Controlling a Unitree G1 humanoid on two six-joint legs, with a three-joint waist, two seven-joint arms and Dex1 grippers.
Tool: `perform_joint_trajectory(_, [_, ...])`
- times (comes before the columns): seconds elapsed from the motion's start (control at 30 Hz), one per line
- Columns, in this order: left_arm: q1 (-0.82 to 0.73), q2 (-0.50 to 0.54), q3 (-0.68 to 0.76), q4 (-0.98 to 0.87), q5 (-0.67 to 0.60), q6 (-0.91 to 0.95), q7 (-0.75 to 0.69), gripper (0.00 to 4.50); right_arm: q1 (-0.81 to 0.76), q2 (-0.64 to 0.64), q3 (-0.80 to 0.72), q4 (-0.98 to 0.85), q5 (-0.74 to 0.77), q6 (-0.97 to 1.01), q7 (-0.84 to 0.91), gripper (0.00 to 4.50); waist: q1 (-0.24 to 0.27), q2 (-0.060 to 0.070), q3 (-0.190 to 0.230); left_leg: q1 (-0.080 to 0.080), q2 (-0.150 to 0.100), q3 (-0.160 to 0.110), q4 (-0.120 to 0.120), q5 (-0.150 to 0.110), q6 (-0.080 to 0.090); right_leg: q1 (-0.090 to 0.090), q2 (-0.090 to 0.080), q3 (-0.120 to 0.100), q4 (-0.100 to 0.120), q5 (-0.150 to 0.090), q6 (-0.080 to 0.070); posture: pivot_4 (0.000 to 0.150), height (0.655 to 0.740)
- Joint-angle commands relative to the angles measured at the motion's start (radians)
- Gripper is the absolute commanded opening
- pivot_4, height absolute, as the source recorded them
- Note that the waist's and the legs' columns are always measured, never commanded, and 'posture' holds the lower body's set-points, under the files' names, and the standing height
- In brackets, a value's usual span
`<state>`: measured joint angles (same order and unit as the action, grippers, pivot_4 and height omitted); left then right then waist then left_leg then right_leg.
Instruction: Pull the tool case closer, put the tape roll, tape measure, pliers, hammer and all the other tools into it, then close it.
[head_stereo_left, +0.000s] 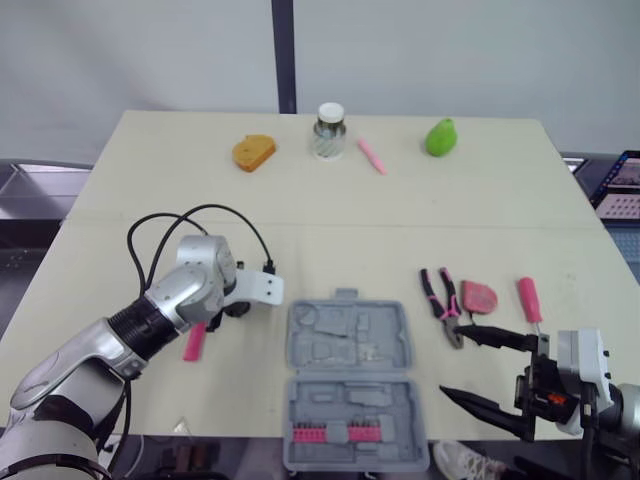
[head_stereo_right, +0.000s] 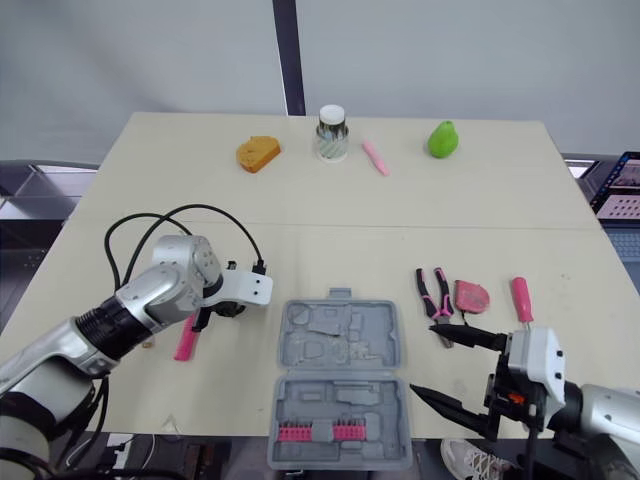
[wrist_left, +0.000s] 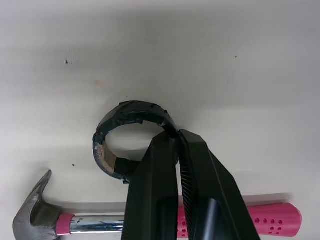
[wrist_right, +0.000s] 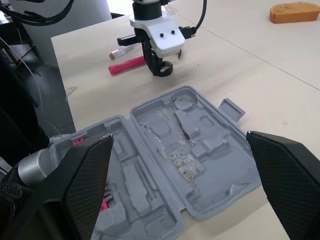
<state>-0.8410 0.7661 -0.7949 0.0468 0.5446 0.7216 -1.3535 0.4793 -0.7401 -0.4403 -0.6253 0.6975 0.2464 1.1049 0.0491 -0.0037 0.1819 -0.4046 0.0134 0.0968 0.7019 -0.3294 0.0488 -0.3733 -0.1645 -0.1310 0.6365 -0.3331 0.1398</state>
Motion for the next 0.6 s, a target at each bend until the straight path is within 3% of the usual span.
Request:
perform_joint_trajectory(0.03, [0.009, 0.002, 0.024, -0.018, 0.021, 0.006, -0.011, 0.03, 0.003, -0.004, -0.023, -0.031, 0.02, 0.003, -0.009, 4.5, 0.0, 0.0, 0.0, 0.0, 0.0, 0.0, 0.0, 0.0, 0.0, 0.0, 0.0, 0.0, 0.0, 0.0, 0.0, 0.15, 0.695])
perform_joint_trajectory(0.2, [0.012, 0.0, 0.059, -0.038, 0.015, 0.045, -0.001, 0.03, 0.009, -0.002, -0.028, -0.03, 0.019, 0.001, -0.01, 4.5, -0.001, 0.0, 0.0, 0.0, 0.0, 0.0, 0.0, 0.0, 0.0, 0.0, 0.0, 0.0, 0.0, 0.0, 0.0, 0.15, 0.695])
perform_joint_trajectory(0.4, [-0.007, 0.051, 0.125, -0.181, -0.018, 0.144, -0.092, 0.03, 0.013, -0.013, -0.063, -0.018, 0.033, 0.006, -0.001, 4.5, 0.0, 0.0, 0.0, 0.0, 0.0, 0.0, 0.0, 0.0, 0.0, 0.0, 0.0, 0.0, 0.0, 0.0, 0.0, 0.15, 0.695])
perform_joint_trajectory(0.6, [-0.035, 0.032, 0.147, -0.281, -0.054, 0.244, -0.122, 0.03, 0.018, -0.026, -0.096, -0.009, 0.048, 0.027, 0.009, 4.5, 0.0, 0.0, 0.0, 0.0, 0.0, 0.0, 0.0, 0.0, 0.0, 0.0, 0.0, 0.0, 0.0, 0.0, 0.0, 0.15, 0.695])
